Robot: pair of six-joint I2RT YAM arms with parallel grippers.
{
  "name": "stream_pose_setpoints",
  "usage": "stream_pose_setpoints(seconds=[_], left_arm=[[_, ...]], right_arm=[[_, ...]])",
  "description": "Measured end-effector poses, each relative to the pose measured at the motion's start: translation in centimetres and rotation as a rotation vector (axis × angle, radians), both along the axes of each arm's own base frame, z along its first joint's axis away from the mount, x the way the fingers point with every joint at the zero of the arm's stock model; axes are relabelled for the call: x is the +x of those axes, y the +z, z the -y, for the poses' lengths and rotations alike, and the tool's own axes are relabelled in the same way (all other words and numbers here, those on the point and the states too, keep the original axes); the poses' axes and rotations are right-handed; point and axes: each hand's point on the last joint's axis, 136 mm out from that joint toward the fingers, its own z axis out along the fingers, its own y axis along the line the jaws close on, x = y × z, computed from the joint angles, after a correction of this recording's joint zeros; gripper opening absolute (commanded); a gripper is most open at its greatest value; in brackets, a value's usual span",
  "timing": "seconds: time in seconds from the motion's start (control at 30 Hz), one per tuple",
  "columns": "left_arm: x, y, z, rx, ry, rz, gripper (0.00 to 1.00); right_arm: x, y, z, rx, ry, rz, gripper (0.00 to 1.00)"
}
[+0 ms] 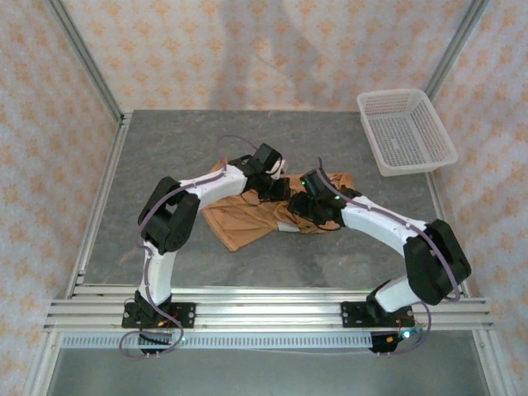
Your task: Fold the inside-out t-shirt
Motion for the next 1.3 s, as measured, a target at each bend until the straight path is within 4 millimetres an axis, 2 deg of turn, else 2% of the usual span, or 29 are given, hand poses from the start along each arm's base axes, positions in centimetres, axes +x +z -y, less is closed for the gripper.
stream_pose_setpoints(seconds=[0.13, 0.33, 0.37, 0.47, 0.5, 0.63, 0.73, 0.83, 0.9, 1.0, 1.07, 1.17, 1.3], left_arm=[[0.1, -0.4, -0.6, 0.007, 0.012, -0.011, 0.0], [-0.3, -0.9, -1.0, 0.013, 0.013, -0.022, 0.0], [-0.4, -0.9, -1.0, 0.015, 0.013, -0.024, 0.0], [-0.4, -1.1, -1.2, 0.016, 0.016, -0.028, 0.0], [-0.3, -1.1, -1.2, 0.016, 0.017, -0.028, 0.0], [-0.1, -1.0, -1.4, 0.013, 0.023, -0.029, 0.0], [0.0, -0.6, -1.4, 0.006, 0.029, -0.023, 0.0], [-0.1, 0.3, -0.8, -0.015, 0.029, -0.008, 0.0], [-0.4, 1.1, 0.5, -0.046, 0.011, 0.013, 0.0], [-1.2, 2.2, 2.8, -0.091, -0.024, 0.031, 0.0], [-1.7, 3.0, 4.1, -0.113, -0.044, 0.045, 0.0], [-1.8, 4.1, 5.5, -0.144, -0.048, 0.058, 0.0], [-1.8, 4.4, 7.2, -0.169, -0.052, 0.058, 0.0]], right_arm=[[1.1, -0.7, -0.1, -0.052, 0.003, 0.011, 0.48], [1.6, -3.4, 0.0, -0.119, 0.018, -0.029, 0.42], [1.6, -3.6, 0.1, -0.125, 0.019, -0.034, 0.37], [1.7, -3.7, 0.1, -0.135, 0.021, -0.031, 0.06], [1.9, -3.5, 0.1, -0.14, 0.022, -0.026, 0.0], [3.0, -1.8, 0.3, -0.157, 0.003, 0.005, 0.0], [3.6, 0.2, 1.7, -0.165, -0.039, 0.03, 0.0], [4.3, 3.0, 4.8, -0.152, -0.121, 0.072, 0.0], [5.0, 5.2, 7.4, -0.127, -0.192, 0.112, 0.0], [5.5, 6.7, 11.1, -0.116, -0.278, 0.145, 0.0], [5.3, 6.2, 13.3, -0.133, -0.323, 0.131, 0.0], [4.4, 4.1, 15.2, -0.169, -0.347, 0.074, 0.01], [2.9, 1.2, 15.7, -0.21, -0.337, -0.011, 0.28]])
